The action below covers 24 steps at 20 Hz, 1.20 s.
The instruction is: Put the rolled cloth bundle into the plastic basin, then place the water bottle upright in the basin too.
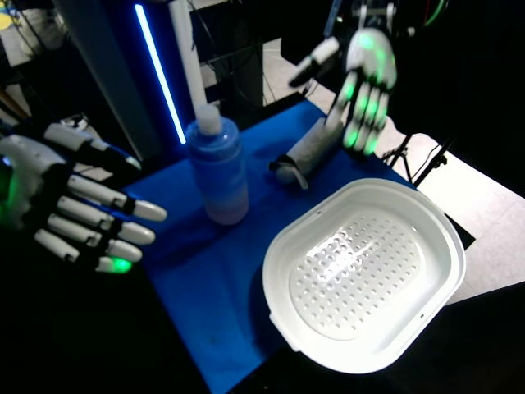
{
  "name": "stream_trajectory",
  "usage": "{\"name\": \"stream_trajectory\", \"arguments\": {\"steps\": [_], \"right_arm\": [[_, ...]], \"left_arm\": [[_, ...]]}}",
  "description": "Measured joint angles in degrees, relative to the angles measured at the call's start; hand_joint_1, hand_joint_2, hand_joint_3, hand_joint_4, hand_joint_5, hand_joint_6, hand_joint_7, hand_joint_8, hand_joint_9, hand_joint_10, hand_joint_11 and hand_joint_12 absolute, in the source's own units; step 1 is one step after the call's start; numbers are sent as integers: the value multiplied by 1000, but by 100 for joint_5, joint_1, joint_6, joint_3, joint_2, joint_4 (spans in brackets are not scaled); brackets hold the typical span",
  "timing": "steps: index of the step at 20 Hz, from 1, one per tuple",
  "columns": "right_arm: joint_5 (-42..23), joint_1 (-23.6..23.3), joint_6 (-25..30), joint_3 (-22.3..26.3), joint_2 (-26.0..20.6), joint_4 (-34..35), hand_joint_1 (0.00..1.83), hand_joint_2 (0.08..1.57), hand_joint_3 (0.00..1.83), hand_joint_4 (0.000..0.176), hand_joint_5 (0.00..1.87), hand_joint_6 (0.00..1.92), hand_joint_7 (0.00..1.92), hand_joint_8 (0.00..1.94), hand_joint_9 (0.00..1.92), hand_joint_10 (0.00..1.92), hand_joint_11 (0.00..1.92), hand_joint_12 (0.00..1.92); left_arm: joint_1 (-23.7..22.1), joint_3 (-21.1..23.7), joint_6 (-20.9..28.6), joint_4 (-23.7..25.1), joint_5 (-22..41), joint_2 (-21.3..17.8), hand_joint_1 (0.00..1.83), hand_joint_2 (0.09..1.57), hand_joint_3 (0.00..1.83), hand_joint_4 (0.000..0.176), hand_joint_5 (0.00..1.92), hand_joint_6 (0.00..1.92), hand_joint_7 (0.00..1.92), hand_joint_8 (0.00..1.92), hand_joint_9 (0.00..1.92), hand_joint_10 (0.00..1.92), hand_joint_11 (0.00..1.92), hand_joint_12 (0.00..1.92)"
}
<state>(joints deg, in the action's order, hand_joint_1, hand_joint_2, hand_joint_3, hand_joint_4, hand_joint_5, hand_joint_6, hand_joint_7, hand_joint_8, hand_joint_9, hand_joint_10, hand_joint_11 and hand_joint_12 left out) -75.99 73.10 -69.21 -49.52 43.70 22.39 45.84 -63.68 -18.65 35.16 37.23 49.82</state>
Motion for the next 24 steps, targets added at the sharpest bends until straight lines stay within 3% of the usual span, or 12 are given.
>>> {"name": "stream_trajectory", "arguments": {"steps": [7, 10, 13, 14, 15, 16, 18, 19, 20, 21, 22, 24], "right_arm": [[0, 0, -2, -4, 2, 7, 415, 1416, 1, 0, 531, 1, 399, 4, 321, 4, 0, 885], [2, 0, -2, -4, 11, 9, 424, 1414, 0, 0, 535, 1, 403, 2, 314, 1, 0, 819], [0, 0, -2, -4, 11, 7, 430, 1411, 0, 0, 539, 1, 411, 3, 317, 2, 0, 795], [2, 0, -2, -4, 11, 7, 433, 1413, 0, 0, 544, 2, 410, 1, 321, 2, 0, 821], [2, 0, -2, -4, 11, 2, 468, 1416, 0, 0, 549, 2, 410, 0, 321, 1, 0, 829], [2, 0, -2, -4, 11, 4, 460, 1414, 0, 0, 551, 1, 416, 2, 329, 3, 0, 863], [0, 0, -2, -4, 11, 9, 452, 1417, 1, 0, 546, 0, 414, 0, 328, 2, 0, 876], [2, 0, -2, -4, 13, 9, 453, 1418, 1, 0, 540, 0, 413, 0, 321, 2, 0, 858], [0, 0, -2, -4, 13, 4, 456, 1419, 1, 0, 541, 0, 415, 1, 317, 1, 0, 850], [0, 0, -2, -4, 15, 2, 444, 1418, 1, 0, 539, 0, 412, 0, 315, 0, 0, 839], [-2, 0, -2, -4, 35, 9, 432, 1417, 0, 0, 537, 0, 411, 0, 311, 0, 0, 823], [7, 0, -2, -4, 48, 7, 413, 1418, 1, 0, 535, 0, 409, 0, 303, 1, 0, 786]], "left_arm": [[-122, -96, 46, 516, -802, 216, 700, 879, 0, 174, 270, 2, 413, 4, 404, 12, 0, 956], [-122, -190, 46, 509, -977, 295, 779, 929, 3, 105, 404, 5, 558, 7, 529, 19, 0, 953], [-127, -275, 48, 404, -984, 354, 937, 1043, 2, 38, 523, 1, 770, 7, 716, 94, 2, 1359], [-127, -280, 31, 339, -964, 354, 1244, 1195, 0, 0, 604, 8, 800, 1027, 652, 535, 114, 1478], [-127, -280, -68, 199, -935, 354, 1230, 1228, 0, 0, 650, 1027, 855, 1330, 686, 968, 322, 1514], [-127, -280, -103, 76, -887, 354, 1141, 1317, 0, 0, 496, 1543, 744, 1495, 672, 1351, 528, 1651], [-127, -280, -184, -22, -844, 354, 1094, 1373, 7, 0, 436, 1663, 642, 1705, 704, 1770, 806, 1880], [-127, -280, -269, -107, -811, 354, 1528, 1267, 0, 0, 420, 1911, 545, 1895, 861, 1918, 1169, 1921], [-127, -280, -328, -184, -780, 354, 1689, 1195, 0, 34, 572, 1921, 622, 1920, 1005, 1921, 1321, 1921], [-127, -280, -341, -282, -737, 354, 1780, 1140, 0, 131, 679, 1921, 770, 1921, 1206, 1921, 1479, 1921], [-127, -280, -387, -356, -664, 352, 1822, 1114, 0, 175, 717, 1921, 917, 1921, 1337, 1921, 1579, 1921], [-142, -229, -420, -490, -437, 293, 1824, 1115, 0, 176, 789, 1921, 1170, 1921, 1563, 1921, 1709, 1921]]}}
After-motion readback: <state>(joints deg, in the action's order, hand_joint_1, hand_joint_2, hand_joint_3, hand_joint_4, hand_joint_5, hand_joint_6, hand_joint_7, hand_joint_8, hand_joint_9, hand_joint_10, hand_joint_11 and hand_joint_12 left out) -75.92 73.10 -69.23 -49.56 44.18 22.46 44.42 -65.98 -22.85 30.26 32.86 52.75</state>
